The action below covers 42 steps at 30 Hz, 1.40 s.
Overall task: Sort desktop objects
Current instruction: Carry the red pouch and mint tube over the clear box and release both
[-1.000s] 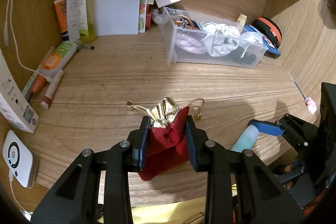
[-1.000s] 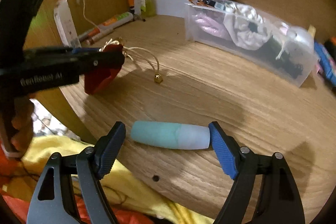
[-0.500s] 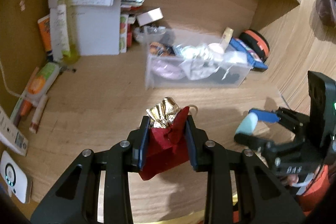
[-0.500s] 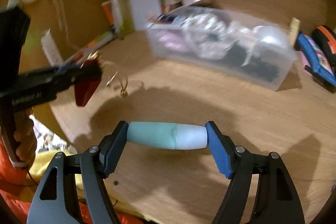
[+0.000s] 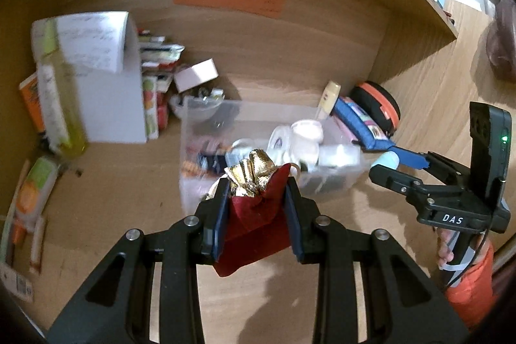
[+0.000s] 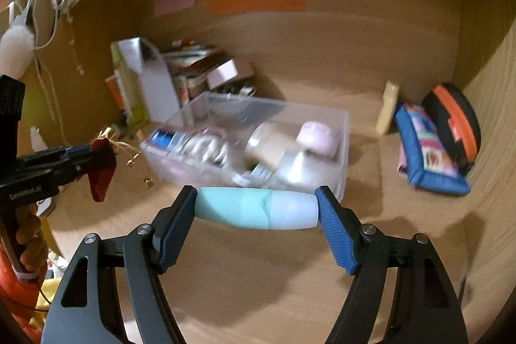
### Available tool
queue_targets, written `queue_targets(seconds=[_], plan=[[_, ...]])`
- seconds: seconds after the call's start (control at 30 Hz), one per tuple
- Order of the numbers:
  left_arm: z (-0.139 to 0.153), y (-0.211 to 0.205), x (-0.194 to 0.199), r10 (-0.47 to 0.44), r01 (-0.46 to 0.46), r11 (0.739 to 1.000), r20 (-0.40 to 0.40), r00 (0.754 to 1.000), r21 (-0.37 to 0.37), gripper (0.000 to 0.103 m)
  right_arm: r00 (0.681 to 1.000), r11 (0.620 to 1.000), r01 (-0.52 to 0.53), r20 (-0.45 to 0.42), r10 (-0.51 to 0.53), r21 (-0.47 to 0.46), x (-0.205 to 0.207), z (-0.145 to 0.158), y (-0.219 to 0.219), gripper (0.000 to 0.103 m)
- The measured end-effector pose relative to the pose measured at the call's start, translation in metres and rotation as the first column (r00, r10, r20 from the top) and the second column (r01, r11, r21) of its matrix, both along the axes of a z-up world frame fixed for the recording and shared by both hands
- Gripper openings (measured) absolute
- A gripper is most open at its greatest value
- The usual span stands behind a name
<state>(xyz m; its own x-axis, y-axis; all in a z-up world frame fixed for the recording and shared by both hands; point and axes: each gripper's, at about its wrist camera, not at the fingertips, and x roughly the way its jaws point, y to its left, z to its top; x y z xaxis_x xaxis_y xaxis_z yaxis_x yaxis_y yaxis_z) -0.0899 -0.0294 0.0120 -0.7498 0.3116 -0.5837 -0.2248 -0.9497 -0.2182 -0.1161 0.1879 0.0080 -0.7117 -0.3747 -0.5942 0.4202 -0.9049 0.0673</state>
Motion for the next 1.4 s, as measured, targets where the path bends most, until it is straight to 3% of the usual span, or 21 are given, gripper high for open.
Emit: queue_targets(seconds=[0.3, 0.57, 1.07, 1.23, 1.4], plan=[[0.011, 0.014, -0.053, -0.036, 0.036, 0.999, -0.023, 0.999, -0.013, 0.033, 0.999, 1.000, -0.025, 0.021, 0.025, 0.000, -0.051, -0.003, -0.005, 0.072], [-0.013, 0.013, -0.090, -0.028, 0.029, 0.999, 0.041, 0.999, -0.022, 0.033, 0.996, 0.997, -0.073, 0.049, 0.071, 0.025, -0.077, -0.022, -0.029, 0.072], [-0.028, 0.012, -0.107, -0.034, 0.037, 0.999, 0.080, 0.996, -0.029, 0.035, 0.996, 0.994, -0.081, 0.051, 0.077, 0.075, -0.083, -0.033, -0.041, 0.072], [-0.027, 0.011, -0.108, -0.051, 0.052, 0.999, 0.095, 0.994, 0.000, 0.045, 0.997, 0.992, -0.072, 0.049, 0.067, 0.104, -0.083, -0.033, -0.044, 0.072], [-0.023, 0.012, -0.106, -0.096, 0.090, 0.994, 0.107, 0.990, 0.055, 0.061, 0.998, 0.990, -0.060, 0.025, 0.057, 0.130, -0.078, -0.027, -0.046, 0.081]])
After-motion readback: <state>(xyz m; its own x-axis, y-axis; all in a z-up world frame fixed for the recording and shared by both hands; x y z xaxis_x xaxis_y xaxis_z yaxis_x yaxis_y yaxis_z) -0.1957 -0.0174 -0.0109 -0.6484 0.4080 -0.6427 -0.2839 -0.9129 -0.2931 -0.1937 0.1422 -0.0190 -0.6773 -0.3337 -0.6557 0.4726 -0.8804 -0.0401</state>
